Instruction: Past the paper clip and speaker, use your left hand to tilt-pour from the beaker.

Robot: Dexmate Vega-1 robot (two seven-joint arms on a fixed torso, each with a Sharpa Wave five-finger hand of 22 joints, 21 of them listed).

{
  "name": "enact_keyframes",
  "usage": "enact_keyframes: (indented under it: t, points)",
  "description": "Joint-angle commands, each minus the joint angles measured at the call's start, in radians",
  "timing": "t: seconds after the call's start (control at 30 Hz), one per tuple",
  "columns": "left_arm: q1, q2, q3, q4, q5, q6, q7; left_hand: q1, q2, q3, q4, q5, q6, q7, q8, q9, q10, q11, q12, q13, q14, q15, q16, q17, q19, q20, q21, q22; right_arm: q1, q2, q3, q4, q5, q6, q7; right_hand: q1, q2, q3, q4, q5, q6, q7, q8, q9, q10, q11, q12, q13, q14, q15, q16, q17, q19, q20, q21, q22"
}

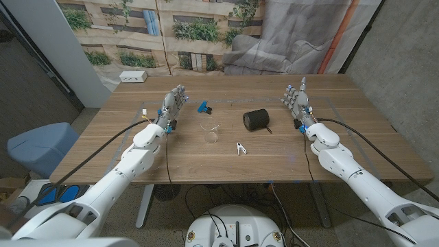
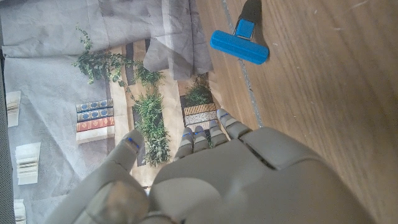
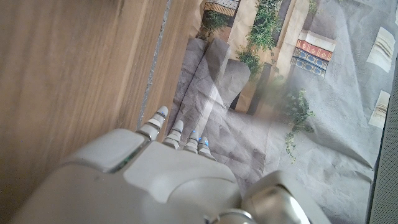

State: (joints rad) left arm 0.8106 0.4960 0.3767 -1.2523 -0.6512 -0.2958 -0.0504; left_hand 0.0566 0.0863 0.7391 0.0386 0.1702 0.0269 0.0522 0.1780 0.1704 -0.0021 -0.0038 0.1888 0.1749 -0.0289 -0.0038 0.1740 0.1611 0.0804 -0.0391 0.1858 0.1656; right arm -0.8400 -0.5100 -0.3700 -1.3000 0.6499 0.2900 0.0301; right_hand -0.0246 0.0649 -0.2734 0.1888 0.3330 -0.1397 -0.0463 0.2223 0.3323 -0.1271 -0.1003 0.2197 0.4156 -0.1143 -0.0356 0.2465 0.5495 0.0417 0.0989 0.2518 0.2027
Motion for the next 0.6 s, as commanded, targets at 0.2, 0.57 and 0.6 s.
enact_keyframes:
  t: [0.2, 0.57, 0.6]
  points:
    - [0.010, 0.027, 0.003, -0.012, 0.033, -0.012, 0.004, 0.025, 0.059, 0.010, -0.038, 0.008, 0.009, -0.006, 0.008, 0.003, 0.012, -0.008, 0.006, 0.001, 0.000, -0.012, 0.003, 0.003, 0.013, -0.024, 0.004, 0.001, 0.000, 0.000, 0.000, 0.000, 0.000, 0.000, 0.000, 0.003, 0.087, -0.007, 0.000, 0.006, -0.007, -0.002, 0.005, 0.005, -0.009, 0.003, 0.006, 0.004, -0.005, -0.020, 0.003, 0.005, 0.001, 0.006, 0.007, 0.004]
    - [0.090, 0.114, -0.026, -0.128, 0.045, 0.017, 0.036, 0.052, 0.046, 0.016, -0.089, 0.012, 0.008, -0.013, 0.010, 0.003, 0.014, -0.016, 0.004, 0.001, 0.000, -0.019, 0.001, 0.003, 0.015, -0.027, 0.002, 0.000, 0.000, 0.000, 0.000, 0.000, 0.000, 0.000, 0.000, 0.003, 0.087, -0.007, 0.000, 0.006, -0.007, -0.002, 0.005, 0.005, -0.009, 0.003, 0.006, 0.004, -0.005, -0.020, 0.003, 0.005, 0.001, 0.006, 0.007, 0.004]
    - [0.100, 0.127, -0.030, -0.142, 0.046, 0.023, 0.037, 0.059, 0.044, 0.017, -0.102, 0.013, 0.009, -0.015, 0.012, 0.003, 0.015, -0.017, 0.004, 0.001, 0.000, -0.021, 0.001, 0.003, 0.015, -0.027, 0.002, 0.000, 0.000, 0.000, 0.000, 0.000, 0.000, 0.000, 0.000, 0.003, 0.087, -0.007, 0.000, 0.006, -0.007, -0.002, 0.005, 0.005, -0.009, 0.003, 0.006, 0.004, -0.005, -0.020, 0.003, 0.005, 0.001, 0.006, 0.007, 0.004]
